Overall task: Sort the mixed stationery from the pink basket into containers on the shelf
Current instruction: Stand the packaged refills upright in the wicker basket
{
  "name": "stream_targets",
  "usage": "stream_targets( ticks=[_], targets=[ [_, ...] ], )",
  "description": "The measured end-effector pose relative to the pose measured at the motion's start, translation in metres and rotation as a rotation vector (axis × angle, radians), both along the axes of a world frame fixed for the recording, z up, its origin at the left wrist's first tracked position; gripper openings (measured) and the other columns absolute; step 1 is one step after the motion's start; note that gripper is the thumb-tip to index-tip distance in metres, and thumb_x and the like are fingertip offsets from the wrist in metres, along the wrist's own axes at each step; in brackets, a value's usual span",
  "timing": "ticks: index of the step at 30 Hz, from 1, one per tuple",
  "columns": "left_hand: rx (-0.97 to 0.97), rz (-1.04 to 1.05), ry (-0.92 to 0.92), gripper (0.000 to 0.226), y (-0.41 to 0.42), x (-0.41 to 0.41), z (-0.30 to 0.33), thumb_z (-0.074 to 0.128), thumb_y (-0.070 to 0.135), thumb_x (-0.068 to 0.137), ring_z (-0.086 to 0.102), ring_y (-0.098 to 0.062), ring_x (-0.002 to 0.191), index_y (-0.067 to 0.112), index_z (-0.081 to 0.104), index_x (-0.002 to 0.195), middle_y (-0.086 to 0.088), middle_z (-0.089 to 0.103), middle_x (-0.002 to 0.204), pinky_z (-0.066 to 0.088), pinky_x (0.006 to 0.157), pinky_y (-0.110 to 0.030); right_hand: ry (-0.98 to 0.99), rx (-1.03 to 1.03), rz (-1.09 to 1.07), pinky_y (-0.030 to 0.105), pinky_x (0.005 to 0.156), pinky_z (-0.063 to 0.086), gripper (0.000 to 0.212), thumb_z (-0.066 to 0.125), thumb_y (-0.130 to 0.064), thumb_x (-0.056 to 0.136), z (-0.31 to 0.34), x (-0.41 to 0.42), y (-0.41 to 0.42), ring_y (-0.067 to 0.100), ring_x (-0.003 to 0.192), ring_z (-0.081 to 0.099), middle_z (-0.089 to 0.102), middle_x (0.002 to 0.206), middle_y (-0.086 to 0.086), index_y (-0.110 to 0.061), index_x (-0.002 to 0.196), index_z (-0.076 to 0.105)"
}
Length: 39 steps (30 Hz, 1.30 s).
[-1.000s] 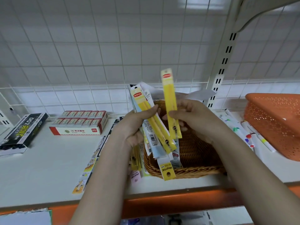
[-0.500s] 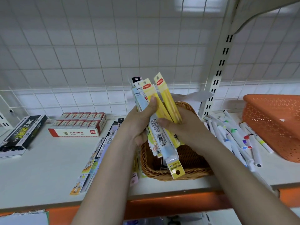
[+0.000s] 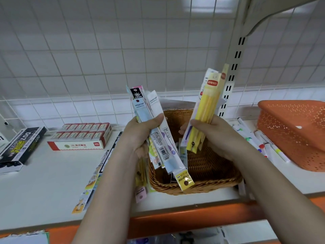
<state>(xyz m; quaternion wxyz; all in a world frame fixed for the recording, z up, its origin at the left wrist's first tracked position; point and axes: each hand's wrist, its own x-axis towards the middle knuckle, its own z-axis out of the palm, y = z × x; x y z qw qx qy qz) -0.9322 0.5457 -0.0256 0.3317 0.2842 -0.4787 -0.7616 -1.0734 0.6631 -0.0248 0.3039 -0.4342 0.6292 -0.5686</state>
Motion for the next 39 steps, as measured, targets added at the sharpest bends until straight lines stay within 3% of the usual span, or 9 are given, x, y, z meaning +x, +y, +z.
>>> stream_targets(
  ticks=[3, 6, 12, 15, 20, 24, 27, 33, 39],
  targets=[
    [0.031, 0.02, -0.008, 0.005, -0.003, 0.004, 0.002, 0.063, 0.006, 0.086, 0.066, -0.016, 0.051, 0.009, 0.059, 0.088, -0.005, 0.069, 0.06, 0.057, 0.049, -0.03, 0.403, 0.023, -0.083, 0.013, 0.068, 0.045, 0.023, 0.046, -0.029, 0.098, 0.009, -0.014, 0.003, 0.004, 0.077, 0.064, 0.066, 0.073, -0.015, -0.027, 0.084, 0.063],
    [0.068, 0.06, 0.005, 0.006, -0.008, 0.01, 0.004, 0.064, 0.009, 0.086, 0.068, -0.016, 0.054, 0.01, 0.06, 0.089, -0.004, 0.069, 0.062, 0.059, 0.053, -0.034, 0.758, 0.007, -0.134, 0.015, 0.068, 0.038, 0.016, 0.049, -0.032, 0.096, 0.013, -0.028, -0.004, 0.009, 0.082, 0.053, 0.052, 0.086, -0.01, -0.03, 0.081, 0.054],
    [0.073, 0.123, 0.051, 0.006, -0.017, 0.03, 0.003, 0.062, 0.01, 0.087, 0.067, -0.015, 0.052, 0.014, 0.058, 0.085, -0.001, 0.068, 0.058, 0.059, 0.055, -0.037, 0.413, 0.153, -0.046, 0.011, 0.045, 0.038, 0.026, 0.062, -0.027, 0.09, 0.012, -0.031, -0.01, 0.003, 0.049, 0.051, 0.053, 0.06, -0.001, -0.015, 0.068, 0.055],
    [0.052, 0.133, 0.051, 0.004, -0.017, 0.036, 0.0, 0.062, 0.011, 0.087, 0.068, -0.017, 0.055, 0.013, 0.058, 0.086, -0.002, 0.069, 0.06, 0.059, 0.055, -0.038, 0.409, 0.307, 0.077, 0.019, 0.05, 0.044, 0.016, 0.068, -0.025, 0.085, 0.008, -0.032, -0.006, 0.01, 0.061, 0.058, 0.061, 0.068, -0.002, -0.02, 0.074, 0.058],
    [0.067, 0.111, 0.055, 0.003, -0.013, 0.038, -0.004, 0.063, 0.012, 0.086, 0.069, -0.016, 0.057, 0.012, 0.06, 0.086, -0.003, 0.071, 0.064, 0.059, 0.055, -0.035, 1.064, 0.0, -0.057, 0.013, 0.069, 0.039, 0.009, 0.069, -0.017, 0.084, -0.009, -0.042, -0.016, 0.013, 0.08, 0.058, 0.06, 0.085, -0.006, -0.02, 0.092, 0.068],
    [0.058, 0.085, 0.046, 0.003, -0.009, 0.037, -0.004, 0.064, 0.013, 0.085, 0.069, -0.017, 0.058, 0.012, 0.061, 0.085, -0.004, 0.071, 0.066, 0.059, 0.058, -0.036, 1.515, 0.354, 0.198, 0.03, 0.091, 0.04, 0.033, 0.05, -0.01, 0.092, -0.029, -0.043, -0.019, 0.026, 0.116, 0.05, 0.048, 0.133, 0.008, -0.015, 0.123, 0.056],
    [0.052, 0.082, 0.046, 0.007, -0.008, 0.037, -0.003, 0.066, 0.013, 0.083, 0.069, -0.018, 0.058, 0.01, 0.061, 0.087, -0.005, 0.071, 0.066, 0.059, 0.056, -0.035, 1.42, 0.576, 0.321, 0.029, 0.105, 0.032, 0.068, 0.042, 0.01, 0.088, -0.026, -0.039, -0.014, 0.02, 0.135, 0.036, 0.026, 0.154, -0.005, -0.03, 0.144, 0.038],
    [0.003, 0.026, 0.086, 0.006, 0.006, 0.02, 0.001, 0.061, 0.007, 0.087, 0.069, -0.021, 0.058, 0.006, 0.059, 0.092, -0.01, 0.07, 0.068, 0.058, 0.054, -0.034, 0.36, 0.131, 0.221, 0.016, 0.071, 0.05, 0.025, 0.052, -0.035, 0.093, 0.02, 0.032, -0.005, 0.011, 0.083, 0.068, 0.073, 0.095, -0.004, -0.021, 0.106, 0.068],
    [-0.03, 0.043, 0.072, 0.02, 0.009, 0.013, -0.002, 0.063, 0.006, 0.085, 0.069, -0.028, 0.07, 0.001, 0.061, 0.104, -0.015, 0.071, 0.083, 0.059, 0.067, -0.043, 0.317, 0.073, 0.084, 0.032, 0.068, 0.049, 0.014, 0.058, -0.023, 0.093, 0.002, 0.036, -0.001, 0.013, 0.069, 0.065, 0.073, 0.082, -0.002, -0.027, 0.086, 0.07]
  ],
)
